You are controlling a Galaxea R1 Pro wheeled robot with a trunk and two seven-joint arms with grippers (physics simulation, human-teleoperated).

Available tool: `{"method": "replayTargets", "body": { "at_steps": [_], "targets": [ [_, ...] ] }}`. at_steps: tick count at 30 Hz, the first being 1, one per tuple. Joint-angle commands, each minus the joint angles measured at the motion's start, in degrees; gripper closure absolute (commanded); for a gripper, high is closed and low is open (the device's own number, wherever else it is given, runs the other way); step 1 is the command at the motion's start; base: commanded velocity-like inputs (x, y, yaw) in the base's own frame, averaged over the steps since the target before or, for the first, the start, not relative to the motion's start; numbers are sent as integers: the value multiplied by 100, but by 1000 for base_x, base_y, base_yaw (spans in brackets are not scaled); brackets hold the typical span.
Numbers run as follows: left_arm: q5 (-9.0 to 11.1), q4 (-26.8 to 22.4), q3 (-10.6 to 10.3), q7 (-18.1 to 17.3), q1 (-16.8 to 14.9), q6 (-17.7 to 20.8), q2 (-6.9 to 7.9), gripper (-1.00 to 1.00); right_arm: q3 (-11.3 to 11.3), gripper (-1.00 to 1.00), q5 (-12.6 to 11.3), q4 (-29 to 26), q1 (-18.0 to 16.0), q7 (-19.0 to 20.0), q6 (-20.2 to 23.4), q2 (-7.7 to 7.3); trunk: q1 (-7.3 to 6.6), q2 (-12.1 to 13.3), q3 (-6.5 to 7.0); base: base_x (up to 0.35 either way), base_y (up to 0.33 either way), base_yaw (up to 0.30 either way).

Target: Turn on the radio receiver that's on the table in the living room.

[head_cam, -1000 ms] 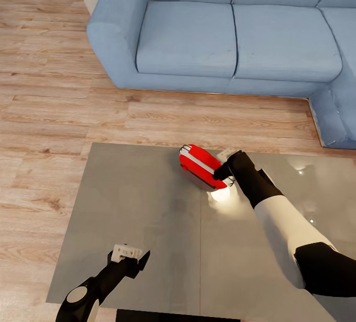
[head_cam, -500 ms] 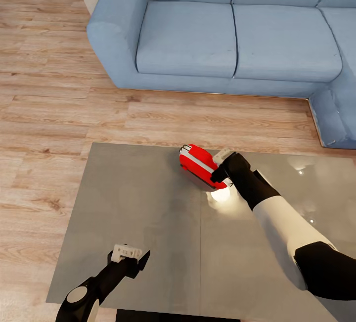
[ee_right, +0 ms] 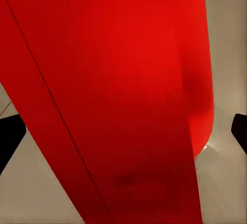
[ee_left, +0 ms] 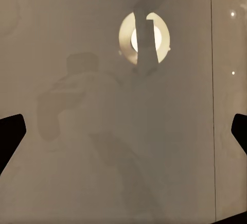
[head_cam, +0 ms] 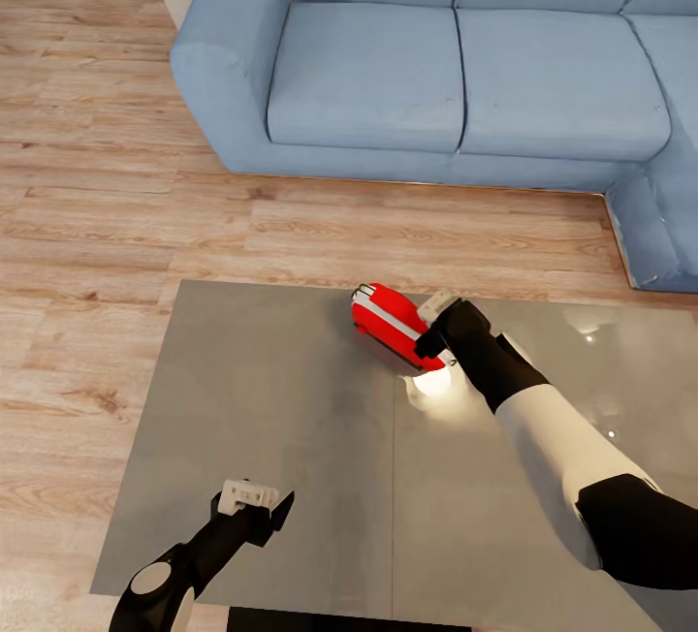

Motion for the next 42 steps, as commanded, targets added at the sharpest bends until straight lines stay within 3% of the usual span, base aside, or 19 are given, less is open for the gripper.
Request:
{"method": "replayTargets", "body": {
  "at_steps": [1, 5, 6, 28, 32, 33, 42],
  "targets": [
    [0, 0, 0, 0, -2, 0, 0, -100, 0, -100, 3, 0, 0, 0, 0, -2, 0, 0, 0, 0, 0, 0],
    [0, 0, 0, 0, 0, 0, 0, -100, 0, -100, 11, 0, 0, 0, -1, -4, 0, 0, 0, 0, 0, 0],
    [0, 0, 0, 0, 0, 0, 0, -100, 0, 100, 15, 0, 0, 0, -1, -5, 0, 0, 0, 0, 0, 0],
    [0, 0, 0, -5, 0, -2, 0, -100, 0, 100, 115, 0, 0, -9, -89, -33, 0, 0, 0, 0, 0, 0],
    [0, 0, -1, -5, 0, -3, 0, -100, -5, 100, 307, -3, -3, -2, -89, -28, 0, 0, 0, 0, 0, 0],
    [0, 3, -3, -7, -3, -1, -6, -100, 27, 100, 399, -1210, -7, 556, -32, -78, 0, 0, 0, 0, 0, 0],
    [0, 0, -17, 0, -1, -7, -11, -100, 44, 100, 399, -2090, -9, 1094, 196, -303, 0, 0, 0, 0, 0, 0]
  ]
}}
